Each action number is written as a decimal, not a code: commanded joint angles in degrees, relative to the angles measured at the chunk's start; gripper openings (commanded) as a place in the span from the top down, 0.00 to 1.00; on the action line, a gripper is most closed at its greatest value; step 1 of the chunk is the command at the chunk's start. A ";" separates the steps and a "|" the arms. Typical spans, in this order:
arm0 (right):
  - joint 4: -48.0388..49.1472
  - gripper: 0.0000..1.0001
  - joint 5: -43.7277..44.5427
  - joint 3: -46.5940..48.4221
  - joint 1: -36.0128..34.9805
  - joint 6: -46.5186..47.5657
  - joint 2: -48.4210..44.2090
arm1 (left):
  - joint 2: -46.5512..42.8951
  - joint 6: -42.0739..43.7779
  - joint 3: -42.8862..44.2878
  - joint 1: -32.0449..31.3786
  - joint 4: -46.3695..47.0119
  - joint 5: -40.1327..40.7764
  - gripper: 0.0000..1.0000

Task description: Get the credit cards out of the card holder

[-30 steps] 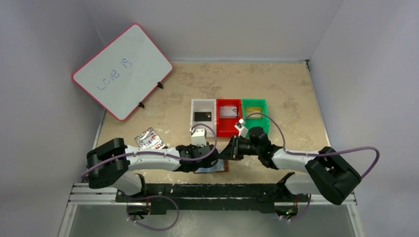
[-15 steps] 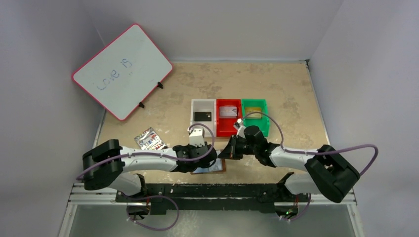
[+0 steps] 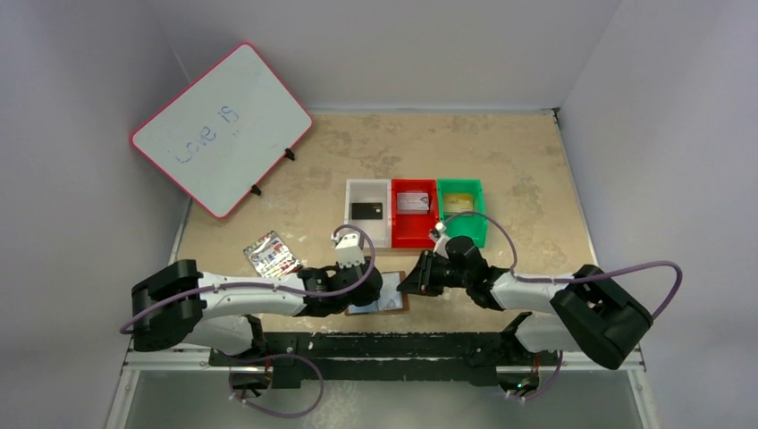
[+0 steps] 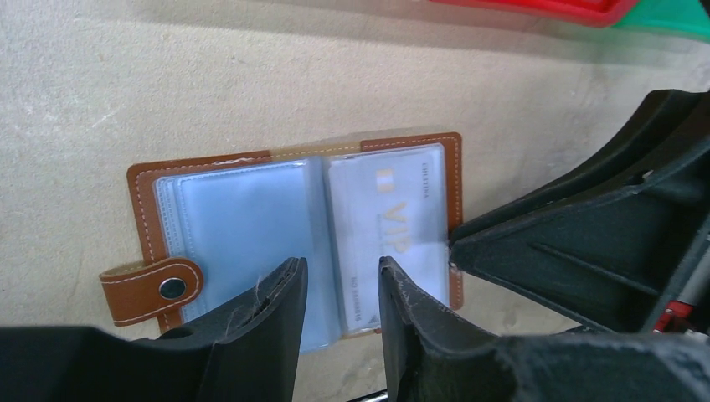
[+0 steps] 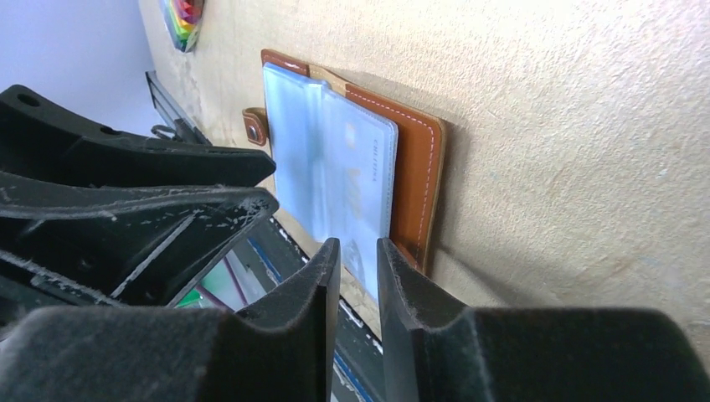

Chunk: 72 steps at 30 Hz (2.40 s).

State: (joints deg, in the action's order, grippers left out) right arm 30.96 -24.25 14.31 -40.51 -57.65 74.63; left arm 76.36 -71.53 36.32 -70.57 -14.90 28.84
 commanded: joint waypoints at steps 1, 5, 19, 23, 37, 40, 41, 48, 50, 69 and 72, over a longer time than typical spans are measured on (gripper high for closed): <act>-2.22 0.74 2.65 0.28 -0.27 0.34 -1.66 | -2.87 -0.95 -1.50 0.08 5.91 0.31 0.63; -0.65 0.78 1.04 0.67 -0.27 0.69 0.34 | -2.84 -1.15 -3.49 0.40 10.61 -2.23 0.61; 6.33 0.80 -1.71 -0.43 -0.27 -0.51 4.89 | -0.64 -6.42 -7.35 1.70 11.69 -4.28 0.61; 7.94 0.94 -1.98 -0.52 -0.27 -0.45 7.35 | 0.08 -7.58 -9.95 2.05 14.57 -5.33 0.62; 10.13 1.00 -2.12 -1.43 -0.35 -1.35 9.13 | 2.38 -10.50 -15.50 3.41 27.52 -10.46 0.68; 11.02 1.00 -2.61 -1.41 -0.36 -1.68 9.25 | 2.41 -10.26 -15.12 3.50 27.01 -10.72 0.76; 12.07 1.00 -3.02 -1.84 -0.40 -1.99 9.10 | 2.23 -10.03 -14.76 3.50 26.40 -10.69 0.81; 20.44 1.00 -6.84 -4.13 -0.36 -5.76 2.80 | 0.15 -6.07 -9.58 3.45 16.36 -7.70 1.00; 16.63 0.99 -7.27 -1.65 -0.35 -4.46 0.27 | -0.09 -5.67 -8.57 3.55 14.62 -6.76 1.00; -10.52 0.71 3.44 7.12 -0.71 1.65 -3.09 | -8.07 -4.15 -7.02 3.42 5.79 -1.55 0.82; -11.22 0.69 3.39 6.47 -0.71 1.45 -5.11 | -9.67 -4.77 -5.73 3.42 0.71 1.27 0.77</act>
State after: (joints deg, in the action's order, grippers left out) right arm 24.71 -24.51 18.83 -40.95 -57.60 72.73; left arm 69.52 -77.14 27.16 -67.02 -7.68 24.97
